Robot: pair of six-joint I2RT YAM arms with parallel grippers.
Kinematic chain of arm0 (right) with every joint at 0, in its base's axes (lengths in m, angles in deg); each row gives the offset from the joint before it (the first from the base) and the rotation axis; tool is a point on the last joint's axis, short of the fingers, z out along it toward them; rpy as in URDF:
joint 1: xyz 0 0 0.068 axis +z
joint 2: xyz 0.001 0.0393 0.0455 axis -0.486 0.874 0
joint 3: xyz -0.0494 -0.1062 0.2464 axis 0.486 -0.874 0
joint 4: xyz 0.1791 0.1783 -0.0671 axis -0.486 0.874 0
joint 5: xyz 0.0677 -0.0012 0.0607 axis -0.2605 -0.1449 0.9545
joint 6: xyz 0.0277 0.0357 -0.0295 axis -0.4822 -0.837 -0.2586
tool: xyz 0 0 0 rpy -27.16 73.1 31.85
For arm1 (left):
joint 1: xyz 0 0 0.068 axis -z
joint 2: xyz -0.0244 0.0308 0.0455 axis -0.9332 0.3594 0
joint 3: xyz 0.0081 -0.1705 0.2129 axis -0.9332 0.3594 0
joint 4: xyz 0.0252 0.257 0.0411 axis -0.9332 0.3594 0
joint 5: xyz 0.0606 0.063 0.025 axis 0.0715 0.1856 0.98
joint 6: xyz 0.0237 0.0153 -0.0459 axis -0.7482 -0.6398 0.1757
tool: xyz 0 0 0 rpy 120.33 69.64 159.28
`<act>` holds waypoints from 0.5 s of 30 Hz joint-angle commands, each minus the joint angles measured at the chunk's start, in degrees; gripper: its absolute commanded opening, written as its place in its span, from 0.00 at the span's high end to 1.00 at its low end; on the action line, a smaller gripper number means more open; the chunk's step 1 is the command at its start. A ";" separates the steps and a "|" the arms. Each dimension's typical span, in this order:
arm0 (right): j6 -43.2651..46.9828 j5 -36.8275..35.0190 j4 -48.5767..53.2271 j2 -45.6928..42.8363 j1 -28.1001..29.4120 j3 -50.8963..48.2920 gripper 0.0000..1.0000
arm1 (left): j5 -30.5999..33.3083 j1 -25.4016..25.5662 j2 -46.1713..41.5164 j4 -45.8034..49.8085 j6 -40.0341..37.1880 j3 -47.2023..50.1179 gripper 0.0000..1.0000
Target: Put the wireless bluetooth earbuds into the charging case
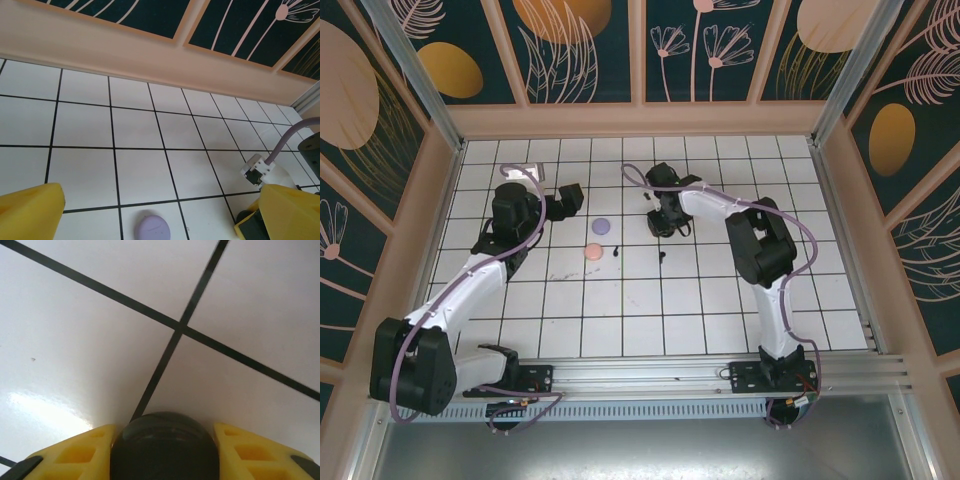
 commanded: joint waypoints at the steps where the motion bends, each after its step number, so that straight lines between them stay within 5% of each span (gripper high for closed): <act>1: -5.96 -1.20 1.66 -2.44 -0.36 -2.53 0.65 | -1.91 -0.31 0.59 -3.24 1.75 -0.79 0.01; 8: -19.16 -0.51 -1.07 -8.29 -1.42 -5.67 0.64 | -7.82 -0.34 1.14 -9.13 6.34 2.28 0.01; 15: -35.01 9.36 -8.94 -14.45 -7.24 -12.57 0.64 | -14.71 0.95 5.59 -24.98 16.76 9.12 0.01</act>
